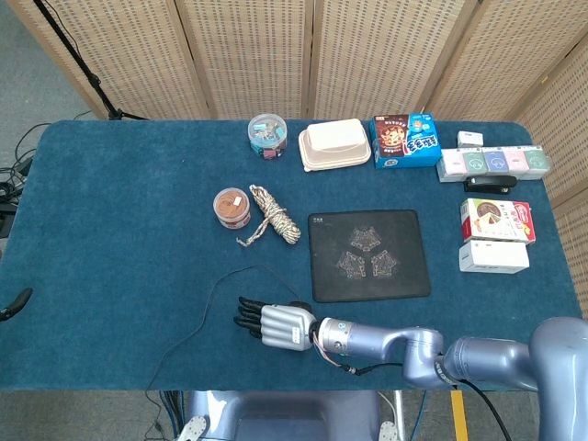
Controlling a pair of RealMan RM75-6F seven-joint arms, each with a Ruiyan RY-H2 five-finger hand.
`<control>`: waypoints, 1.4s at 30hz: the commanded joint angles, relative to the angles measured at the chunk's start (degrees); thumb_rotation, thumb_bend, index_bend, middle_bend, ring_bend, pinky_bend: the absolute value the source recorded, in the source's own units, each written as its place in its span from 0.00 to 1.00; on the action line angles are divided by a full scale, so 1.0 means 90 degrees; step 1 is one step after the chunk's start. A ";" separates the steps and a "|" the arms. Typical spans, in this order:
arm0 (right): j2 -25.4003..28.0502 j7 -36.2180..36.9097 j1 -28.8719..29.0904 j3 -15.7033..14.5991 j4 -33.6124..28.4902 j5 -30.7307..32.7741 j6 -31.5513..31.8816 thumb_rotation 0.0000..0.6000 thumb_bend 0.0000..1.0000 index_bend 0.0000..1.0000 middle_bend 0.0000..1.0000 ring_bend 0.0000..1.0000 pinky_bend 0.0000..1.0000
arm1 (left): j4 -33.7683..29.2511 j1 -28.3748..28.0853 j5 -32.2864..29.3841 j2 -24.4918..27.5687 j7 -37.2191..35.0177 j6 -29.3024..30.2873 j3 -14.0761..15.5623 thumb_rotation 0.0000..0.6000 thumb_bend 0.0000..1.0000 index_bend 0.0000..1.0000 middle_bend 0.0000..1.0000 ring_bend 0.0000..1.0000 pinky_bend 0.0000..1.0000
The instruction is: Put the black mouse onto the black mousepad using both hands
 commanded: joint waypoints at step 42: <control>0.0451 -0.0887 -0.0303 -0.0621 -0.0406 0.0844 0.0409 1.00 0.00 0.19 0.00 0.00 0.00 | -0.0057 0.0030 0.0084 0.0007 0.0097 -0.0260 -0.0169 1.00 0.26 0.00 0.00 0.00 0.00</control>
